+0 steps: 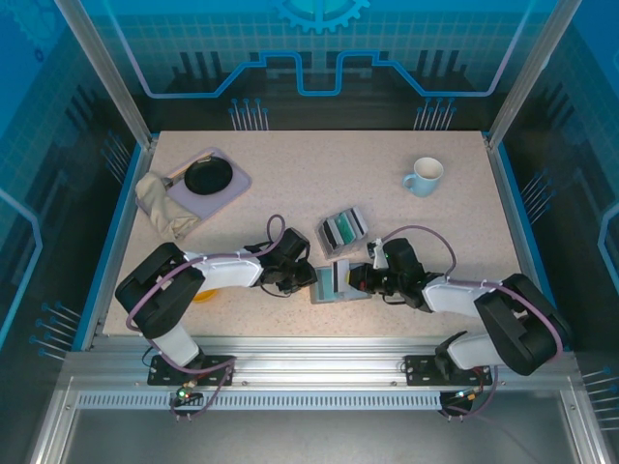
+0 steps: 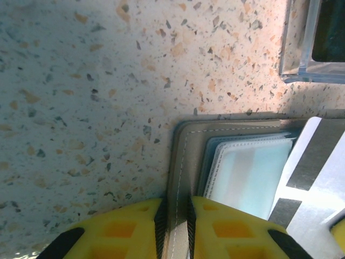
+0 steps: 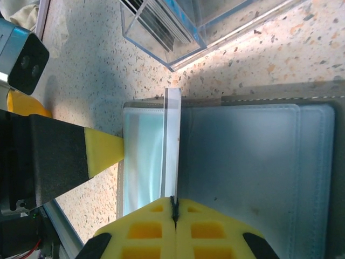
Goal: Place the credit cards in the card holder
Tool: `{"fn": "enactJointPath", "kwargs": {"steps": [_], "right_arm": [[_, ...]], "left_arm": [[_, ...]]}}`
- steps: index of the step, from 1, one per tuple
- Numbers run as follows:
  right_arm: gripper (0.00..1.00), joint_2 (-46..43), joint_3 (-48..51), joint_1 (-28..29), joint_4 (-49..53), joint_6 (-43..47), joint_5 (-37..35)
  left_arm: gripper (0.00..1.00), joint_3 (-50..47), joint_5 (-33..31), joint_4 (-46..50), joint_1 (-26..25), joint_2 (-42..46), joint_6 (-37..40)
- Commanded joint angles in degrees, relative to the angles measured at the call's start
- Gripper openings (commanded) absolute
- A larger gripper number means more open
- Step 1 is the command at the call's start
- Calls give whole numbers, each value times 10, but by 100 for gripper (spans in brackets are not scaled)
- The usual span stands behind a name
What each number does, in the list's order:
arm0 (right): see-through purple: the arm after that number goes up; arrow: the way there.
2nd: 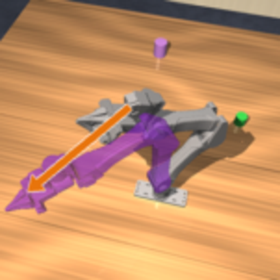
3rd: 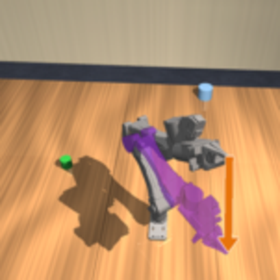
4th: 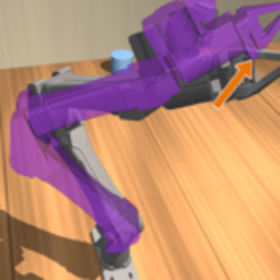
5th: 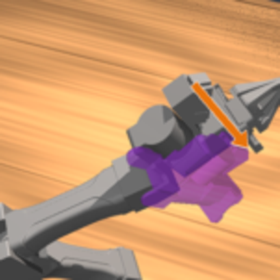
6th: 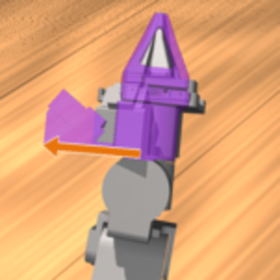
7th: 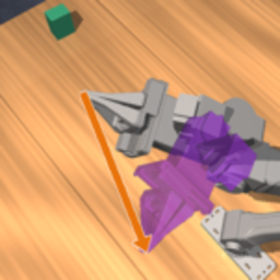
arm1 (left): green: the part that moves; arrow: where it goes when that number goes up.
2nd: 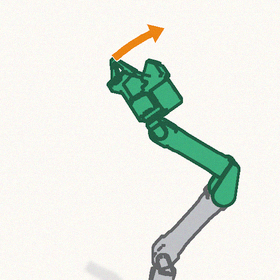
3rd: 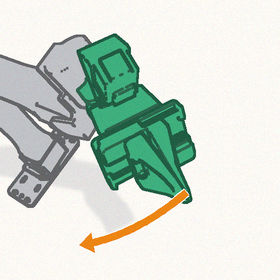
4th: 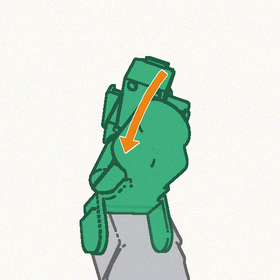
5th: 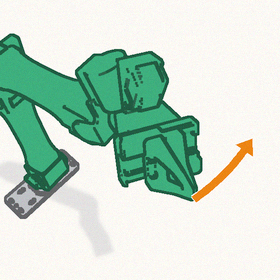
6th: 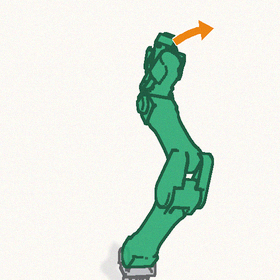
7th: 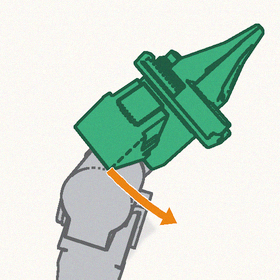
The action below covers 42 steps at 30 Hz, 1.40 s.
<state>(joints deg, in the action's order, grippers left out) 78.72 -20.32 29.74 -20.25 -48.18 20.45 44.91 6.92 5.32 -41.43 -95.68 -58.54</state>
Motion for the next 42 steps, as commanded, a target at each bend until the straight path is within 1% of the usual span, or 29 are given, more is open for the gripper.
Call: {"fn": "enactJointPath", "kwargs": {"steps": [1, 6, 13, 15, 18, 21, 24, 34, 39, 42], "right_arm": [[0, 9, -2, 11, -5, 2, 1], [0, 13, -2, 14, -3, -8, 10], [0, -27, 1, 4, 72, -4, -6], [1, -26, 5, 3, 68, -1, 8], [1, 1, 4, 4, 52, -4, 42], [1, 24, 3, 7, 25, -11, 50], [1, 34, 0, 8, 19, -20, 51], [1, -7, -2, -1, 103, -12, 35], [1, -33, 9, -8, 124, -14, 27], [1, -27, 3, -8, 126, -12, 37]], "left_arm": [[21, 1, 35, -18, -22, -42, 0], [21, 1, 34, -18, -22, -40, 0], [21, 0, 32, -16, -22, -39, 0], [21, 0, 32, -17, -22, -40, -1], [21, 0, 34, -20, -22, -42, -1], [21, 2, 34, -22, -22, -44, -2], [21, 2, 34, -20, -22, -41, -2], [21, -2, 32, -18, -22, -39, -3], [21, 0, 33, -20, -22, -41, -3], [21, 1, 34, -22, -22, -43, -3]]}}
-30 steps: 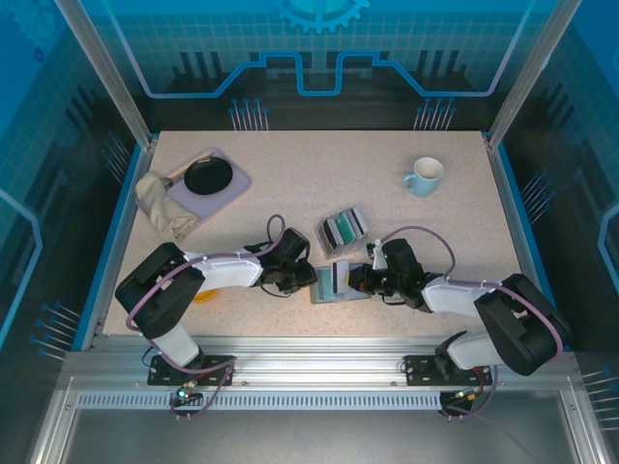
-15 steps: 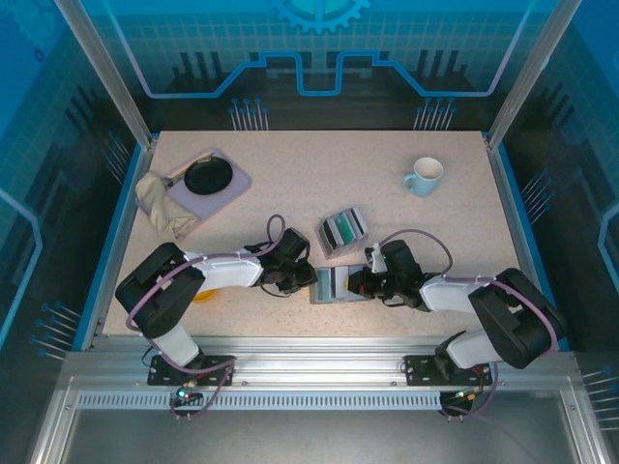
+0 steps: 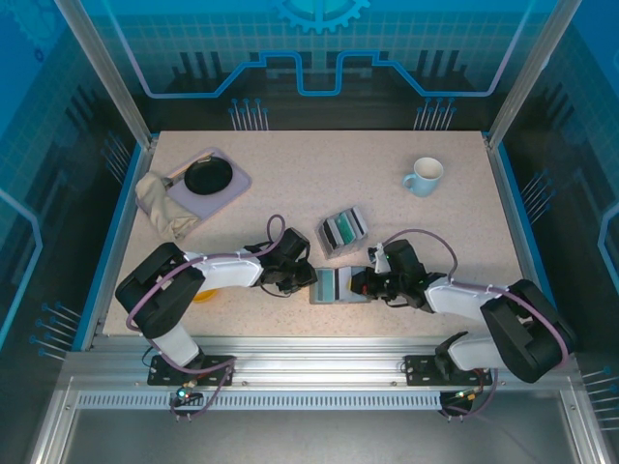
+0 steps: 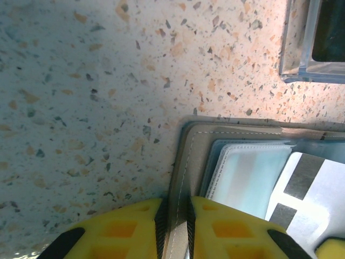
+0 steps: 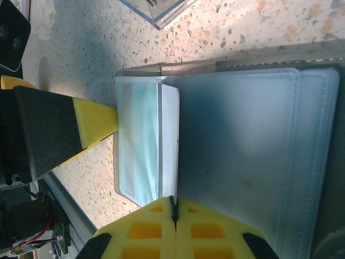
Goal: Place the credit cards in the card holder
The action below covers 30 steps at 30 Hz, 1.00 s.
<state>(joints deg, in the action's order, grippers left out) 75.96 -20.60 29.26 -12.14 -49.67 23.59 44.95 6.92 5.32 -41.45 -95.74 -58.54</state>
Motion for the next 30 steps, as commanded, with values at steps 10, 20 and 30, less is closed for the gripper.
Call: {"fn": "enactJointPath", "kwargs": {"steps": [10, 20, 30], "right_arm": [[0, 61, -25, 11, 22, -25, 38], [0, 9, -23, 10, 88, -33, -16], [0, -27, -2, 19, 102, -69, -50]], "left_arm": [[21, 4, 35, -22, -21, -42, -2], [21, 0, 33, -21, -22, -39, -2], [20, -1, 33, -22, -22, -41, -3]]}}
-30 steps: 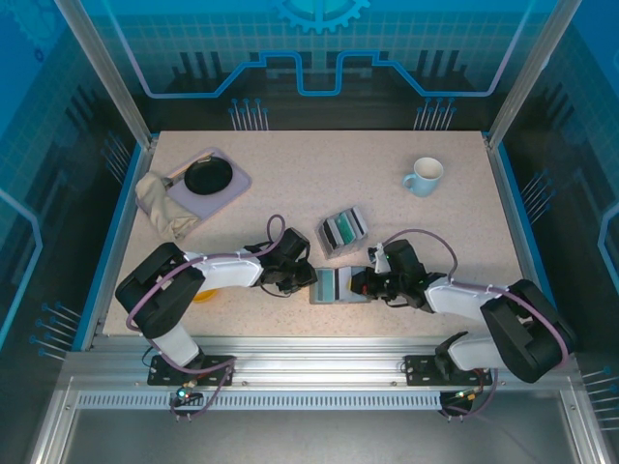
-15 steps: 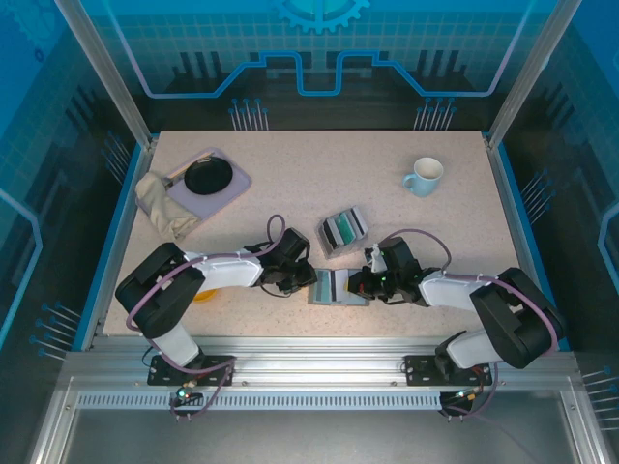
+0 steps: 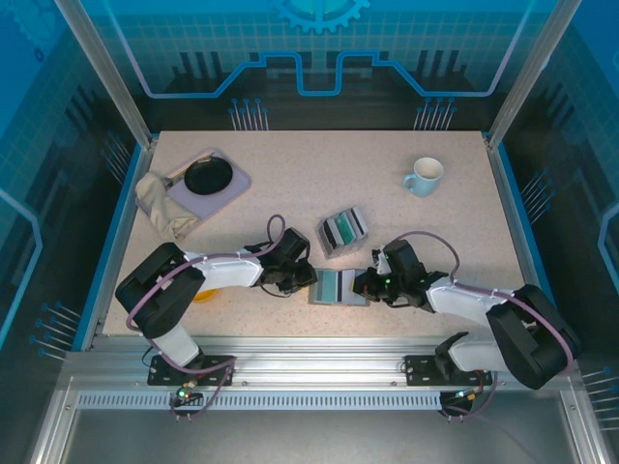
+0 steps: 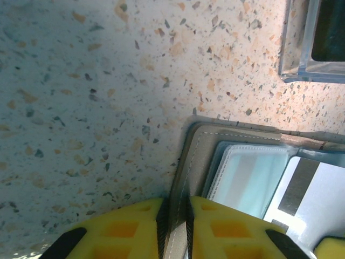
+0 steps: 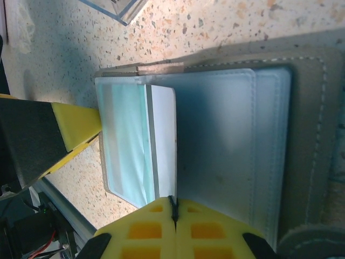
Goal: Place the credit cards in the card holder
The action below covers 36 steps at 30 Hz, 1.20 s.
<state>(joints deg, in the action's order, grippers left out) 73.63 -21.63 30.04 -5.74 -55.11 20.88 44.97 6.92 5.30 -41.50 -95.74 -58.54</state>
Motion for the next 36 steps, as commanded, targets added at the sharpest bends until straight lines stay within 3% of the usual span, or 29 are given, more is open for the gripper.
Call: {"fn": "enactJointPath", "kwargs": {"steps": [1, 17, 25, 36], "right_arm": [[1, -2, 7, 16, 40, -16, -24], [1, 63, -17, 29, -37, -36, 0], [0, 69, -9, 30, -72, -42, -29], [6, 123, -59, 73, -86, -47, -8]], "left_arm": [[20, -1, 34, -23, -22, -43, -3], [20, -5, 35, -28, -21, -41, -4], [20, -6, 35, -30, -22, -40, -4], [20, -9, 35, -34, -24, -36, -9]]}}
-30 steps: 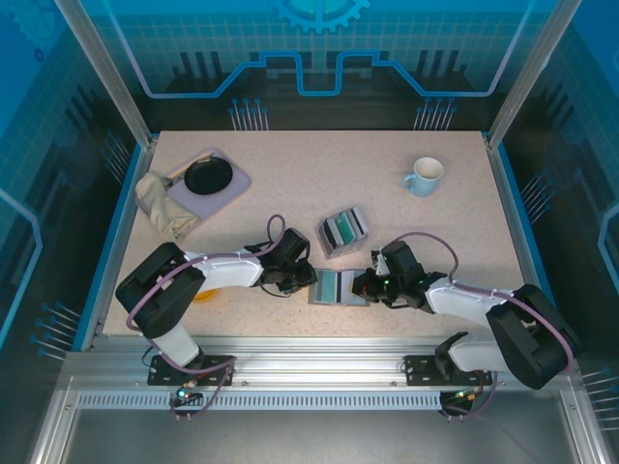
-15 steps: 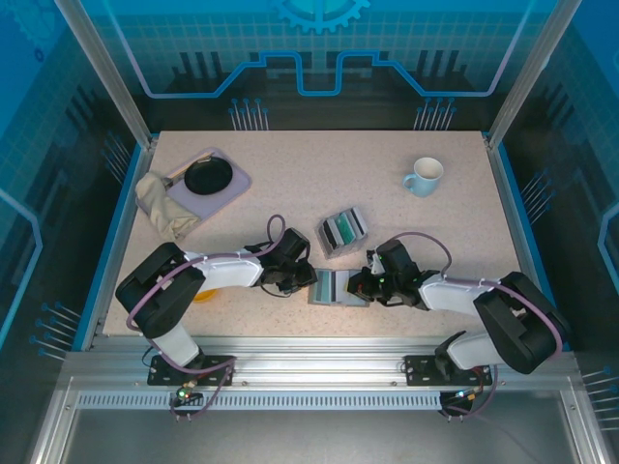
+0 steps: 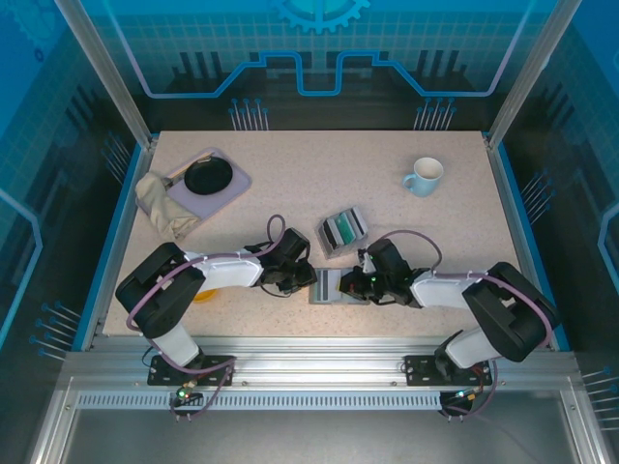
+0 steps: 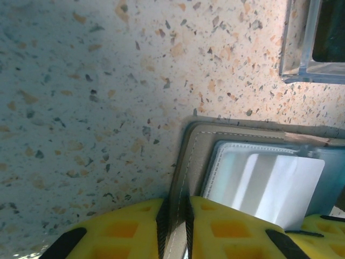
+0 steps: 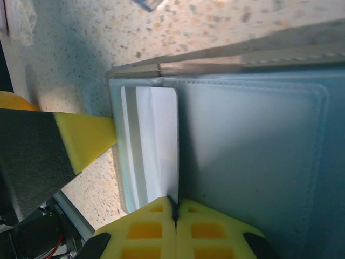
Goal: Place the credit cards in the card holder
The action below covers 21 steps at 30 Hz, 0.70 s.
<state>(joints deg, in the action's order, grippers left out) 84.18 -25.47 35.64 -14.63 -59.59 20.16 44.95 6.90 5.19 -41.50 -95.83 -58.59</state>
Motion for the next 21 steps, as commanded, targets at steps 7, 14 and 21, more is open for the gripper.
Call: {"fn": "enactJointPath", "kwargs": {"steps": [7, 14, 21], "right_arm": [[11, 46, -39, 29, 0, -2, 10], [13, 37, -48, 30, 28, 9, 9], [22, -7, -52, 18, 110, 43, -17]], "left_arm": [[20, -10, 33, -33, -24, -33, -8], [21, -11, 28, -30, -24, -24, -8], [21, -13, 22, -25, -24, -21, -7]]}}
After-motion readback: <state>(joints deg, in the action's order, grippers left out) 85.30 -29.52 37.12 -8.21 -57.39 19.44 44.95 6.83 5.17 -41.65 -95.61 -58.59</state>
